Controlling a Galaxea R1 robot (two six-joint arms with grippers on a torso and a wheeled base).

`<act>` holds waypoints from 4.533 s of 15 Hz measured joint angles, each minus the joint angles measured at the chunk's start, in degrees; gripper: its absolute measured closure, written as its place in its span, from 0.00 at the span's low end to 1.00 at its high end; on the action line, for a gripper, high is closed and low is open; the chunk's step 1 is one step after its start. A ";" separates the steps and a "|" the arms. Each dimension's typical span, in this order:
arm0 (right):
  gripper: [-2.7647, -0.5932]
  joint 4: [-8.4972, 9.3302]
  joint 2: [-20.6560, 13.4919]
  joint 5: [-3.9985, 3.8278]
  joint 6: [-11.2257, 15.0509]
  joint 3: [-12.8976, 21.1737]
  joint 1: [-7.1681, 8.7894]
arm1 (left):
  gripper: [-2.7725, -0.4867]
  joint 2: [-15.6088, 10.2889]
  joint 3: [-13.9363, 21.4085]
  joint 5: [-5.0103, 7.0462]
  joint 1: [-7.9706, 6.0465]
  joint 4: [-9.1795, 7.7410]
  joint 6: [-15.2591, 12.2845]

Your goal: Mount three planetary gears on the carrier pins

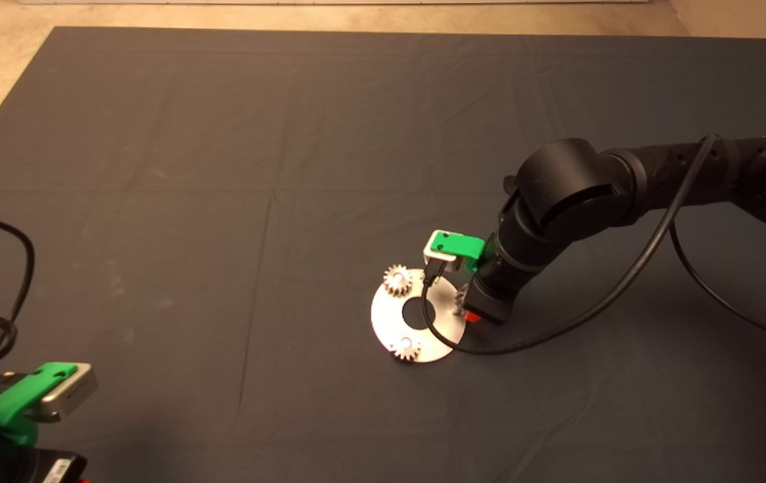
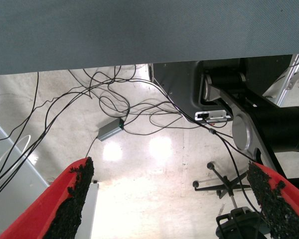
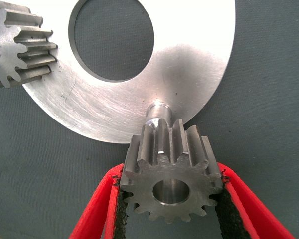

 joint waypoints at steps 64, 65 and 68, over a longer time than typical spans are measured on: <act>0.80 -3.69 3.32 -1.63 0.00 -0.88 -1.21 | 0.26 0.00 0.05 0.00 0.00 -1.07 0.00; 0.80 -3.69 3.29 -1.60 0.00 -0.94 -1.21 | 0.26 0.00 0.05 0.00 0.00 -1.07 0.00; 0.80 -3.68 3.32 -1.56 0.00 -1.07 -1.21 | 0.26 0.00 0.05 0.00 0.00 -1.07 0.00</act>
